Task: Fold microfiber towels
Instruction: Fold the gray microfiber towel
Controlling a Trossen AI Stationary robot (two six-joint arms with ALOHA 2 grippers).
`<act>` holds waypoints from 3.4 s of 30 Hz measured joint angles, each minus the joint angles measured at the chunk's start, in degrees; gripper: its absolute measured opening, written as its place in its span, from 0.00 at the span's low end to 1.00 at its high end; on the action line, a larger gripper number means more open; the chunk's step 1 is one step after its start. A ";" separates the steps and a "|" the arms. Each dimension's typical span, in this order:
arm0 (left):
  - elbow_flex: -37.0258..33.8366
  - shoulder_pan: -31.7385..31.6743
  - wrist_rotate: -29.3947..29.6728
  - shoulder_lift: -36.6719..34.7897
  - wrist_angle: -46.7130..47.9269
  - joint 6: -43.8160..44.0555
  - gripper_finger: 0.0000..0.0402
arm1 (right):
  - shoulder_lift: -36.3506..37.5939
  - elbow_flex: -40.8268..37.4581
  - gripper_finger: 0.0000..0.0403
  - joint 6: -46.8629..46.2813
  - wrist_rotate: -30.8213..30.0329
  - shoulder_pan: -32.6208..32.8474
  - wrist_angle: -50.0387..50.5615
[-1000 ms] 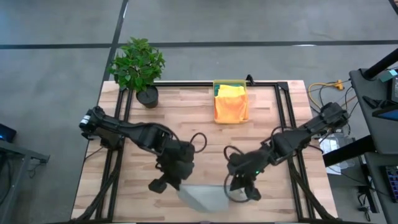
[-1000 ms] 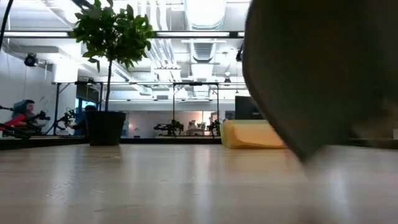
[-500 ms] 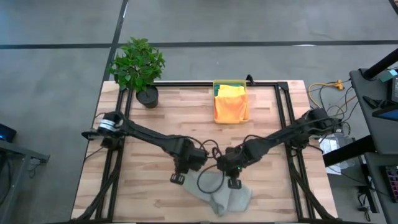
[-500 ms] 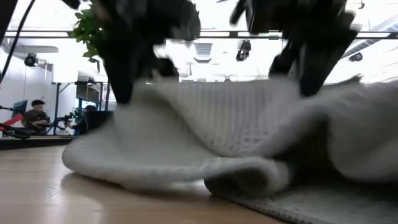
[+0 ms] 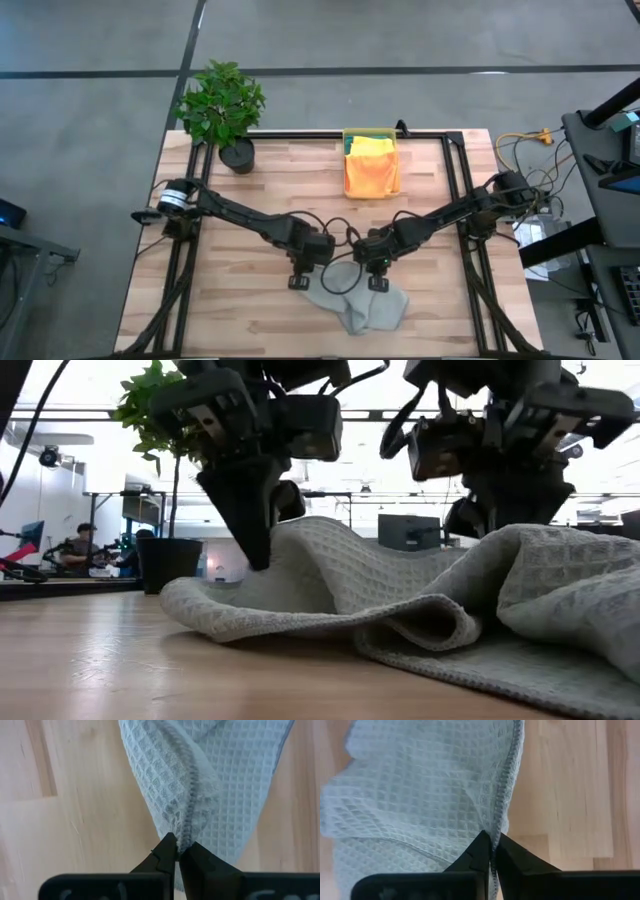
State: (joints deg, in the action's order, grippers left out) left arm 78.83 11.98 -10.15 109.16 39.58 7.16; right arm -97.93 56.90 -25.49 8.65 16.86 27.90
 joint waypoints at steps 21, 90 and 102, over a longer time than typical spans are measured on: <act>-0.46 -1.46 0.15 0.00 -1.60 -0.40 0.00 | 4.42 2.55 0.02 -1.41 -9.40 -0.10 11.43; -20.48 1.15 2.98 -10.21 -18.06 10.62 0.00 | 2.74 -3.69 0.17 -3.21 -5.91 -6.14 -1.66; -20.37 1.15 2.56 -9.97 -21.92 10.62 0.00 | 4.04 -3.47 0.05 0.11 -10.25 -6.10 -1.13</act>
State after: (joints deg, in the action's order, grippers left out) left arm 58.45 13.13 -7.60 99.20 17.66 17.78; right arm -93.89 53.43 -25.38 -1.60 10.77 26.78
